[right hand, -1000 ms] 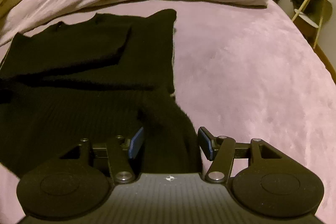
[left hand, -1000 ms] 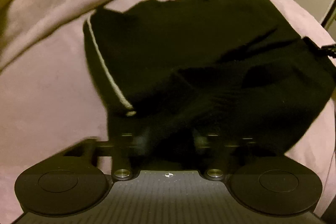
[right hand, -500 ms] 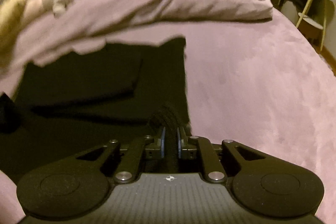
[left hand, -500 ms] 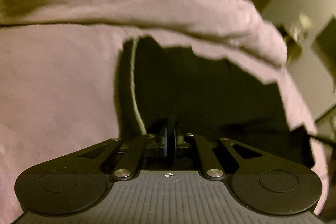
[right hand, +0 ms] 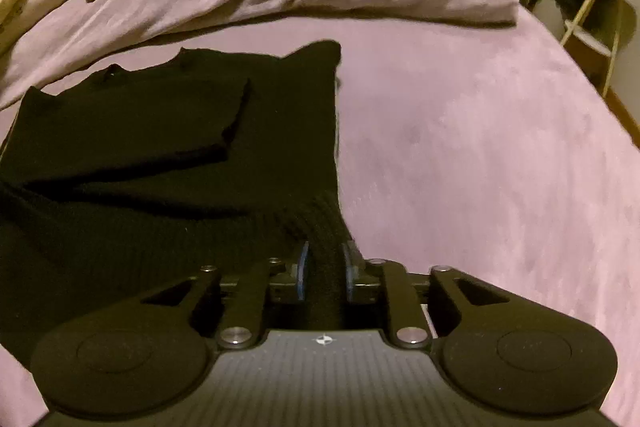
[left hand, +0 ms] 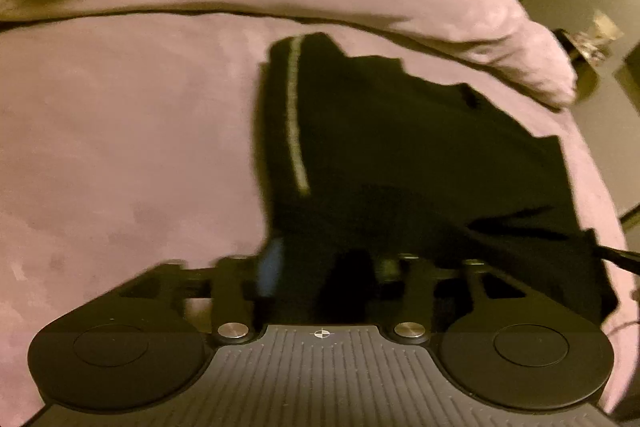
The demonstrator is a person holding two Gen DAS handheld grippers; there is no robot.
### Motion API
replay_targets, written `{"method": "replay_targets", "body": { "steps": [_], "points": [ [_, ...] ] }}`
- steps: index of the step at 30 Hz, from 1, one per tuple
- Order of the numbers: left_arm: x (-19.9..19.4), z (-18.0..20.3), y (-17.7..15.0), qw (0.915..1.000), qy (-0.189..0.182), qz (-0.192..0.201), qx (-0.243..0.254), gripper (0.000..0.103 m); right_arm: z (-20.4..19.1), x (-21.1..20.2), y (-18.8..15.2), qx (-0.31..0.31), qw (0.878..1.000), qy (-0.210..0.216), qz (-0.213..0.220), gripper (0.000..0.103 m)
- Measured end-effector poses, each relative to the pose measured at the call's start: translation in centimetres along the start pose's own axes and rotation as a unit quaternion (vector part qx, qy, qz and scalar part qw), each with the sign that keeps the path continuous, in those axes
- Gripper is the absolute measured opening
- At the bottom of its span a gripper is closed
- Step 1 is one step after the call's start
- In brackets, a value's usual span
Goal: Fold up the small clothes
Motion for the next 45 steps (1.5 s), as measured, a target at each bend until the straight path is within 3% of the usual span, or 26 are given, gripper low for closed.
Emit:
{"method": "replay_targets", "body": {
  "steps": [2, 6, 9, 12, 14, 16, 19, 21, 30, 37, 41, 45],
  "points": [
    [0.0, 0.7, 0.0, 0.9998, -0.018, -0.004, 0.01, 0.078, 0.0, 0.2, -0.2, 0.001, 1.0, 0.015, -0.012, 0.056],
    [0.8, 1.7, 0.3, 0.9987, -0.042, -0.021, 0.021, 0.096, -0.6, 0.2, 0.0, -0.02, 0.999, 0.043, -0.008, 0.058],
    [2.0, 2.1, -0.3, 0.9977, -0.047, -0.046, 0.017, 0.095, -1.2, 0.9, 0.0, -0.038, 0.998, 0.041, -0.006, 0.058],
    [3.6, 2.5, -1.1, 0.9968, -0.013, -0.066, 0.044, 0.085, -1.6, 1.6, 0.0, -0.047, 0.998, 0.045, -0.012, 0.054],
    [4.1, 2.5, -1.4, 0.995, 0.02, -0.073, 0.066, 0.072, -1.8, 1.8, -0.1, -0.059, 0.997, 0.044, -0.014, 0.035],
    [3.9, 2.2, -1.6, 0.9945, 0.036, -0.069, 0.07, 0.047, -1.9, 1.7, -0.3, -0.068, 0.997, 0.041, -0.015, 0.018],
    [3.4, 1.6, -1.7, 0.9961, 0.034, -0.062, 0.053, 0.02, -2.1, 1.0, -0.5, -0.075, 0.996, 0.041, -0.006, 0.014],
    [3.0, 1.7, -1.6, 0.997, 0.031, -0.049, 0.051, 0.014, -2.4, 0.0, -0.3, -0.074, 0.997, 0.036, 0.006, 0.013],
    [-2.0, 5.7, 0.2, 0.9974, 0.002, 0.035, 0.062, 0.011, -4.1, -6.6, 3.0, -0.073, 0.991, 0.073, 0.082, 0.011],
    [-5.8, 8.6, 4.7, 0.9896, -0.007, 0.116, 0.085, 0.01, -3.5, -7.6, 7.0, -0.037, 0.988, 0.069, 0.13, 0.011],
    [-6.4, 8.3, 7.2, 0.9812, 0.029, 0.156, 0.11, 0.01, -2.5, -6.8, 9.5, -0.02, 0.986, 0.043, 0.158, 0.011],
    [-6.1, 3.9, 8.9, 0.9754, 0.084, 0.198, 0.051, 0.004, -1.8, -4.9, 10.9, -0.002, 0.986, 0.024, 0.163, 0.012]
  ]
}}
Point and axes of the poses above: each gripper's, at about its wrist camera, not at the fingertips, and x roughly the way its jaws point, z to its right, y to its top, the point moved 9 cm from there along x, roughly the way its jaws point, and after that the axes turned 10 degrees about -y, right-handed, at the moved point
